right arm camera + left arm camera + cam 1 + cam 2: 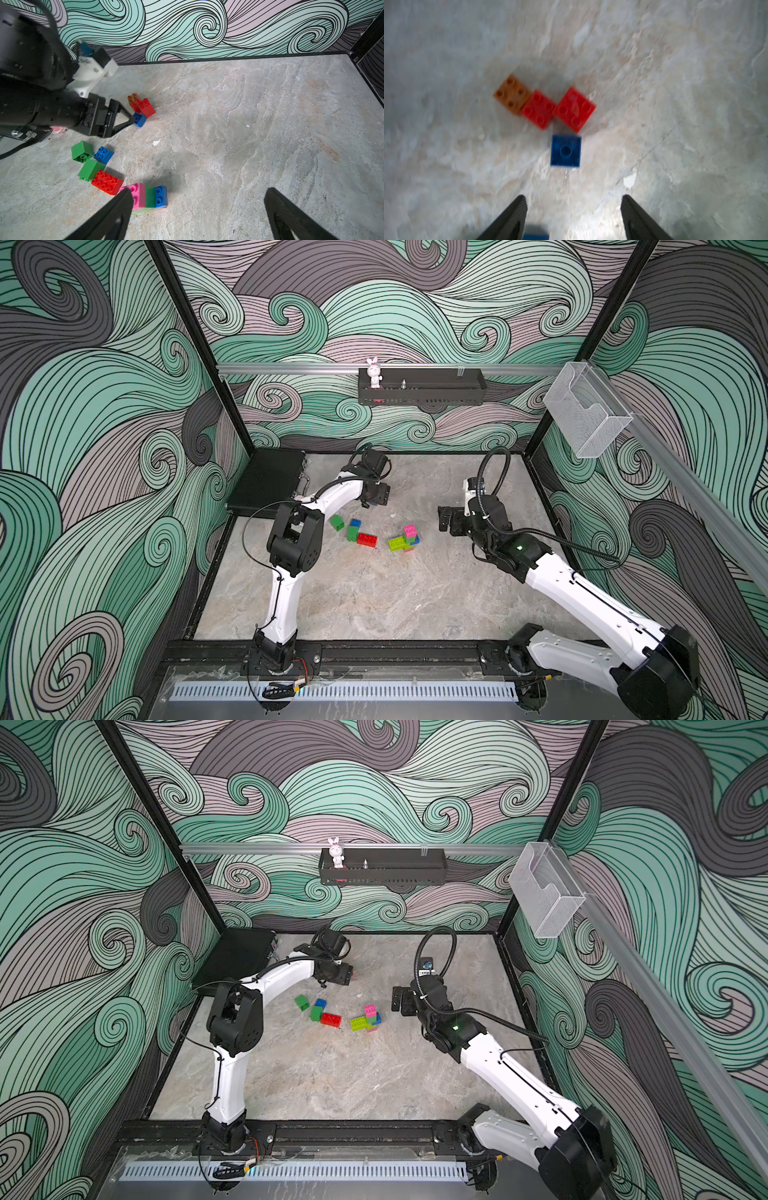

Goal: Assemble the number 4 with lego
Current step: Pick up the lego brick from the center of the board.

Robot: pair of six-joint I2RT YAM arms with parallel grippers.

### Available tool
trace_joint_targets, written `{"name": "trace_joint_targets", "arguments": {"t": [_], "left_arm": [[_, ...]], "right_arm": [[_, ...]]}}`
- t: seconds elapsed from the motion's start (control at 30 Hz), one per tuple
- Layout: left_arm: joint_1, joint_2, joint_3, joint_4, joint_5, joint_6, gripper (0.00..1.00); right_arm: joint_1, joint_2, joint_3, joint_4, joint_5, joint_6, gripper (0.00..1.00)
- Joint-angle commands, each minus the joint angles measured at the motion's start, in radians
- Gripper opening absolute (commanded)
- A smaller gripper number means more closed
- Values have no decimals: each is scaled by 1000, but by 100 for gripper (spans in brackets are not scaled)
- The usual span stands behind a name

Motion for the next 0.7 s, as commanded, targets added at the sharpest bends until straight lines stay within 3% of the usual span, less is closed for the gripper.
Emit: {"name": "trace_joint_targets", "arguments": {"t": [0.0, 0.47, 0.67], "left_arm": [[9, 79, 130, -27, -13, 183, 75], [24, 315, 433, -99, 18, 267, 67], [30, 351, 470, -130, 34, 279, 66]], "right_arm": [[-7, -21, -1, 10, 10, -25, 99], [-15, -17, 6, 5, 46, -77, 99], [-16, -10, 12, 2, 49, -79, 99]]}}
